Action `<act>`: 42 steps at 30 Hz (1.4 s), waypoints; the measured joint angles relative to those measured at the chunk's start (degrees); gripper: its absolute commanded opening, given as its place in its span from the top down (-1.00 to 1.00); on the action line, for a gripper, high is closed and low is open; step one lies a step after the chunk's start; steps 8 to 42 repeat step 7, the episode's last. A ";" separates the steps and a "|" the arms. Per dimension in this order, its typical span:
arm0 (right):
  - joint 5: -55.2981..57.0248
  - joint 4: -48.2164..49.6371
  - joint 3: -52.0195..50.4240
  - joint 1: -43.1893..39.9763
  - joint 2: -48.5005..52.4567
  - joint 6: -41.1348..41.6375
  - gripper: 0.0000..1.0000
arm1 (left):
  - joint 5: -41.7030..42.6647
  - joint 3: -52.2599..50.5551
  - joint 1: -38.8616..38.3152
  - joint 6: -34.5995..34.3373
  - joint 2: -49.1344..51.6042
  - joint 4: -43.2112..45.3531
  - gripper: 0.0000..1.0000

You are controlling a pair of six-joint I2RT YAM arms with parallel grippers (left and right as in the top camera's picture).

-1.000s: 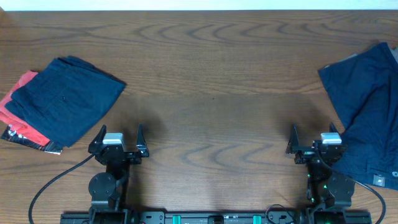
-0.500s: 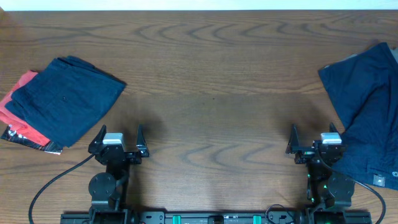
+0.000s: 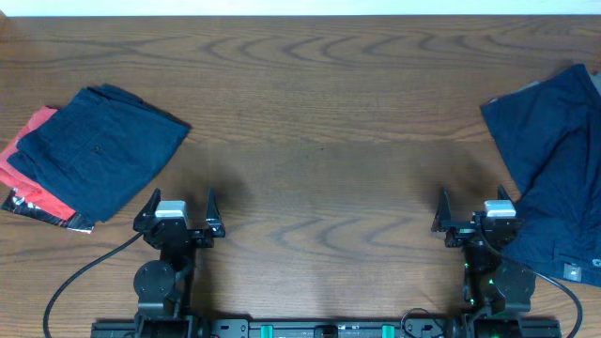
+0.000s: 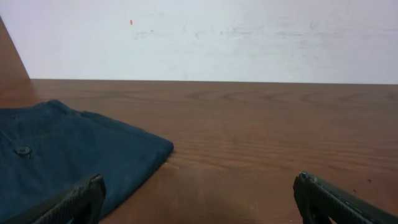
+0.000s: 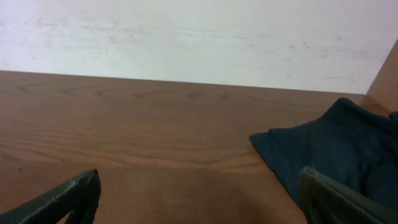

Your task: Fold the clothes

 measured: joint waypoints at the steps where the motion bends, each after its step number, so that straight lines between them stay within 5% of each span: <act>1: 0.00 0.00 0.00 0.00 0.00 0.00 -0.98 | 0.00 0.02 0.00 0.00 0.00 0.00 -0.96; 42: 0.00 0.00 0.00 0.00 0.00 0.00 -0.99 | 0.00 0.02 0.00 0.00 0.00 -0.02 -0.95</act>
